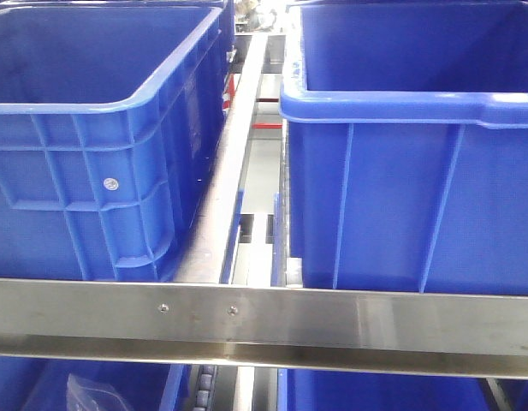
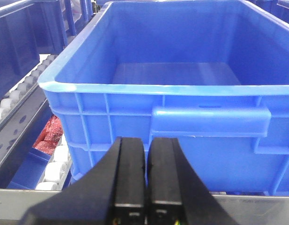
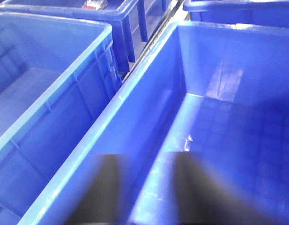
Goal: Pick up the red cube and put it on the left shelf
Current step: 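Lower the red cube into the blue bin and open the right gripper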
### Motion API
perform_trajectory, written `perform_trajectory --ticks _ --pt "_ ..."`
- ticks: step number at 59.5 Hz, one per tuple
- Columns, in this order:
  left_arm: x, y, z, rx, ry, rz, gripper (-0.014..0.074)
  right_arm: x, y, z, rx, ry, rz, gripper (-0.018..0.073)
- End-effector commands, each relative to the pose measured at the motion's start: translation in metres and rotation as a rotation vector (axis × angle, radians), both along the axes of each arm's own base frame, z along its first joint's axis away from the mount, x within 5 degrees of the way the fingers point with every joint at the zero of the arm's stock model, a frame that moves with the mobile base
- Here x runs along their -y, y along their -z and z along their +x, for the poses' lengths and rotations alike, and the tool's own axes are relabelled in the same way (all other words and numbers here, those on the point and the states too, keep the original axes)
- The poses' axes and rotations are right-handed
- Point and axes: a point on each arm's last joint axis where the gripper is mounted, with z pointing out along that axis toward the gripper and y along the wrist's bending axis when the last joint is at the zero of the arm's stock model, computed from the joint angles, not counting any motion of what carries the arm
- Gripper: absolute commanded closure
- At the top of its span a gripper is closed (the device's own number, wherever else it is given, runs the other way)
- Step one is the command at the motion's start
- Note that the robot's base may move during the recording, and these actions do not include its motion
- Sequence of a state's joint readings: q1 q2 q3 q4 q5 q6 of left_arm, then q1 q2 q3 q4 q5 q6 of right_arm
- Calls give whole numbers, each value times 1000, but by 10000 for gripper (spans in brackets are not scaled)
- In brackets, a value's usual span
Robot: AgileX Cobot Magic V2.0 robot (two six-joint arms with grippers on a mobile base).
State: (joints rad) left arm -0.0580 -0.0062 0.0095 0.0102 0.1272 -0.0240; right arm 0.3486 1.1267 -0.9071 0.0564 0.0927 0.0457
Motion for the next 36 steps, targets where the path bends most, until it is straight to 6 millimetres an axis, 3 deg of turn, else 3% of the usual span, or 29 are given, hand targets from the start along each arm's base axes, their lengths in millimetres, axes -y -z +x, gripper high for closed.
perform_trajectory --ticks 1,36 --pt "0 -1 0 79 6 -9 495 3 -26 -2 145 8 35 495" --pt "0 -1 0 79 6 -9 495 3 -32 -1 203 12 56 494"
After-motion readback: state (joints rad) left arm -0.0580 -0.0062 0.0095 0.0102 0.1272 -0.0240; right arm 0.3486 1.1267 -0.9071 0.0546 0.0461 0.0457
